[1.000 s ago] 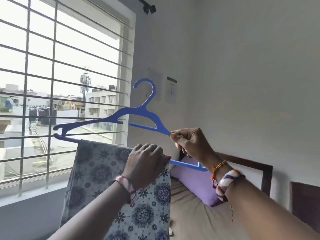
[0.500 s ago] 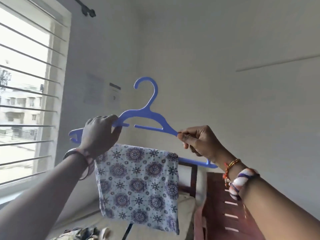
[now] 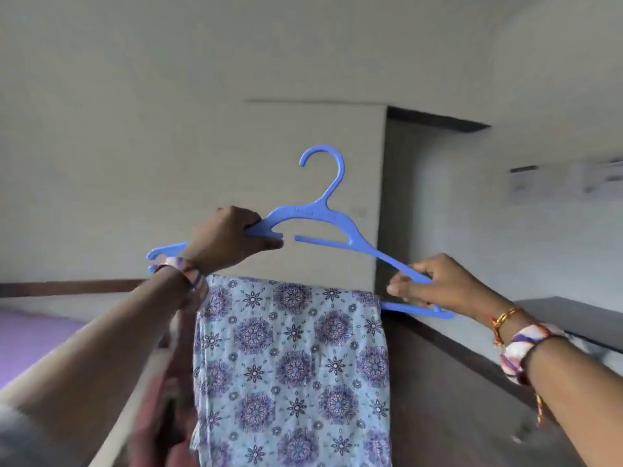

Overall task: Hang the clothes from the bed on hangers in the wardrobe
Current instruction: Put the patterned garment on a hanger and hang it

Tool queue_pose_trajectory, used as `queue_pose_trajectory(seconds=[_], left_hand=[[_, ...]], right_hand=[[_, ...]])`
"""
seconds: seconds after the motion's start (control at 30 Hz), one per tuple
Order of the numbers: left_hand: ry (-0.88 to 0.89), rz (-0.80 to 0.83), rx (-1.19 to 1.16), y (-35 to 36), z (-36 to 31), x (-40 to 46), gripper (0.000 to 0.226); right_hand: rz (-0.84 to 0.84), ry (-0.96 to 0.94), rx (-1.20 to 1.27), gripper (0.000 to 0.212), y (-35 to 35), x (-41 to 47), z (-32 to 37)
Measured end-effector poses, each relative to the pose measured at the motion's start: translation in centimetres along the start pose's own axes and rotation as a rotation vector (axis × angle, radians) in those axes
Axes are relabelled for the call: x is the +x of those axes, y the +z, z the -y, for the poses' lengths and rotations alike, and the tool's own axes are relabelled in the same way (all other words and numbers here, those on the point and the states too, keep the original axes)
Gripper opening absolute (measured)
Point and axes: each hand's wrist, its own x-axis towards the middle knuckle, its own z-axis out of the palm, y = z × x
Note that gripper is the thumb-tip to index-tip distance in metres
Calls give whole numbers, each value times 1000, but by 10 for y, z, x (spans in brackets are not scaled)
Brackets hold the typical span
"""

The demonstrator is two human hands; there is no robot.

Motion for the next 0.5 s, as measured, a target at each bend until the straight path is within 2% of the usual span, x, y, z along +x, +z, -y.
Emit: queue_pose_trajectory(seconds=[0.07,0.2,0.27,0.4,0.47,0.5], left_hand=[[79,3,-85,44,-46,21,56],[210,119,-296,128,-147,62,56],[290,190,-391,171,-199,81,50],[482,315,-535,252,-317,107,50],[567,362,-597,291,-379,115,46],[616,375,-628,311,-411,120,46]], right_hand=[[-129,100,-19,20,-53,-39,-40],[-404,291,162,14,-141,-118,-91],[-497,343,196,19,-180,-158,-111],[-627,484,189,14,-251,-239,-147],[-699,535,179,21,-290,-277,-164],[-737,538,172,32,-309,-294,-172]])
